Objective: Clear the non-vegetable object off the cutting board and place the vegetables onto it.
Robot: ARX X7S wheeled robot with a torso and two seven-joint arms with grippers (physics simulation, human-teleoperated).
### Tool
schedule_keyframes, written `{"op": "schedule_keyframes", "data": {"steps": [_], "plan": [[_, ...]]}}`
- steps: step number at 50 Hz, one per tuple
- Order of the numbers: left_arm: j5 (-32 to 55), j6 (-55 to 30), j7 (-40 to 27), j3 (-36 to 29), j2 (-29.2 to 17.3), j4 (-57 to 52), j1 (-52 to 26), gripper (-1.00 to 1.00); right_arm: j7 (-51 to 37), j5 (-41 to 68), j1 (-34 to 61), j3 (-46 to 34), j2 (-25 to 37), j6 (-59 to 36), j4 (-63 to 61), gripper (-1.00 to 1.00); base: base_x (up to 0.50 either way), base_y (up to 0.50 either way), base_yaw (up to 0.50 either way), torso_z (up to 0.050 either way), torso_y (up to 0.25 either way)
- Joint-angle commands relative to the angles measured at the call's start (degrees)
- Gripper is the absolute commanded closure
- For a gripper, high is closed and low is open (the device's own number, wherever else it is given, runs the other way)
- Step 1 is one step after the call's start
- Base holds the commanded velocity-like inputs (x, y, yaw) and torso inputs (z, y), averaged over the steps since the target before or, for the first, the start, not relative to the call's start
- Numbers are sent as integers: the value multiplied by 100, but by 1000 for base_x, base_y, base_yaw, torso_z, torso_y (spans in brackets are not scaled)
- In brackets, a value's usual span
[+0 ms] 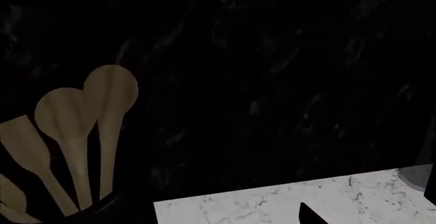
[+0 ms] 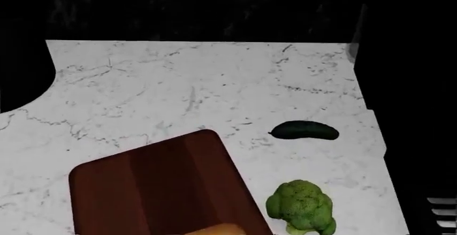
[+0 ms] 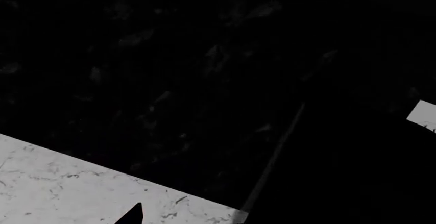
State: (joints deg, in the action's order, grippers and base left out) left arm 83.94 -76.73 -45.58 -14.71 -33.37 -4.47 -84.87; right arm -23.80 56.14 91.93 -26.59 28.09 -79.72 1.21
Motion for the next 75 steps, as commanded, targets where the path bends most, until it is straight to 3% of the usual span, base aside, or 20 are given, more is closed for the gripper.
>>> {"op": "schedule_keyframes", "data": {"steps": [1,24,28,31,33,36,41,51,64,75], "plan": [[-33,44,104,115,30,-45,54,-100,8,27,-84,201,-100,-68,-69,-100,500,80,0,0,0],[533,-72,-134,128,-76,-307,181,-100,-314,503,-235,576,35,-248,-516,-100,125,9,0,0,1],[406,-180,553,-52,-195,-741,215,-100,-268,522,-186,555,82,-210,-558,-100,0,0,0,0,0],[535,-468,669,-248,-266,-878,-13,-100,-282,547,-213,572,114,-203,-556,-100,0,0,0,0,0],[857,-546,578,-247,-264,-842,-98,-100,-301,557,-252,582,132,-189,-556,-100,0,0,0,0,0],[2030,-589,-108,-383,-333,-725,-356,-100,-316,564,-277,584,160,-179,-530,-100,0,0,0,0,0],[3767,-278,-1072,-1104,-519,-793,-783,-100,-342,598,-215,597,154,-202,-437,-100,0,0,0,0,0],[5728,686,-2129,-2163,-787,-1175,-1247,-100,-394,633,-91,556,186,-236,-387,-100,0,0,0,0,0],[6954,1536,-2342,-2705,-384,-1649,-1524,-100,-474,762,43,578,230,-303,-324,-100,0,0,0,0,0],[7215,2008,-2420,-3095,-135,-2057,-1193,-100,-509,806,55,546,253,-250,-268,-100,0,0,0,0,0]]}}
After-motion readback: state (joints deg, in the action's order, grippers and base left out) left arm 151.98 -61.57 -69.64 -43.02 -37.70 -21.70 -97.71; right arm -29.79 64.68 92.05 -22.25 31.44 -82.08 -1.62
